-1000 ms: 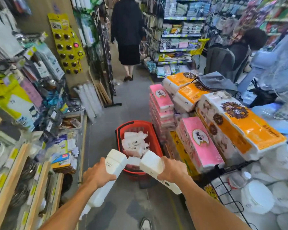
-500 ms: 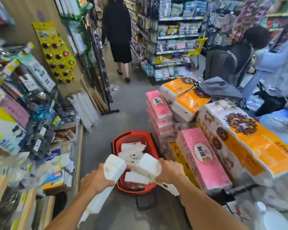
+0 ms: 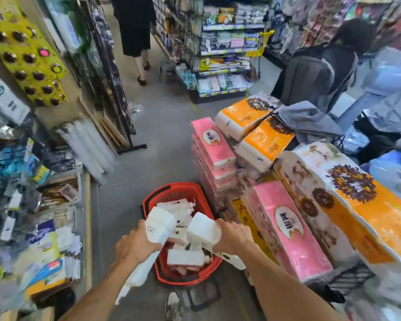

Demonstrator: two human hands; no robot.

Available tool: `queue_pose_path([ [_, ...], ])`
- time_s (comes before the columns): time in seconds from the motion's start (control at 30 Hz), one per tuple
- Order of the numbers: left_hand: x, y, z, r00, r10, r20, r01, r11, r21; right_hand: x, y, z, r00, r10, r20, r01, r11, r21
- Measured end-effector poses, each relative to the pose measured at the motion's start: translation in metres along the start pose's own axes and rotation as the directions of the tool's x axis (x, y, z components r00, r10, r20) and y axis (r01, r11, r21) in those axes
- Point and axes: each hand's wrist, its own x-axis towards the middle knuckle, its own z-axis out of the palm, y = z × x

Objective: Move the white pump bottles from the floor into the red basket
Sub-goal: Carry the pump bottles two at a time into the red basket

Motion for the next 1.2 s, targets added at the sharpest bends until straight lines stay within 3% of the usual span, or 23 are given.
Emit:
queue_pose_path([
  [0.27,0.060,0.011,0.001,1.000,-0.002,0.032,0.001,1.000,0.028,0.047,-0.008,-0.003,0.995,0.080,0.061,-0.085,0.993,0.084],
  [0.57,0.107,0.025,0.052,0.973,-0.149,0.176,0.158,0.987,-0.033,0.115,0.001,0.036,0.972,0.050,0.228,-0.077,0.991,0.110],
  [0.93,0.194,0.010,0.195,0.894,-0.302,0.331,0.344,0.936,-0.073,0.213,0.020,0.171,0.886,0.000,0.464,-0.014,1.000,0.027],
  [1.2,0.283,0.005,0.294,0.861,-0.382,0.335,0.456,0.872,-0.179,0.310,0.025,0.261,0.884,-0.041,0.465,0.061,0.998,-0.026],
])
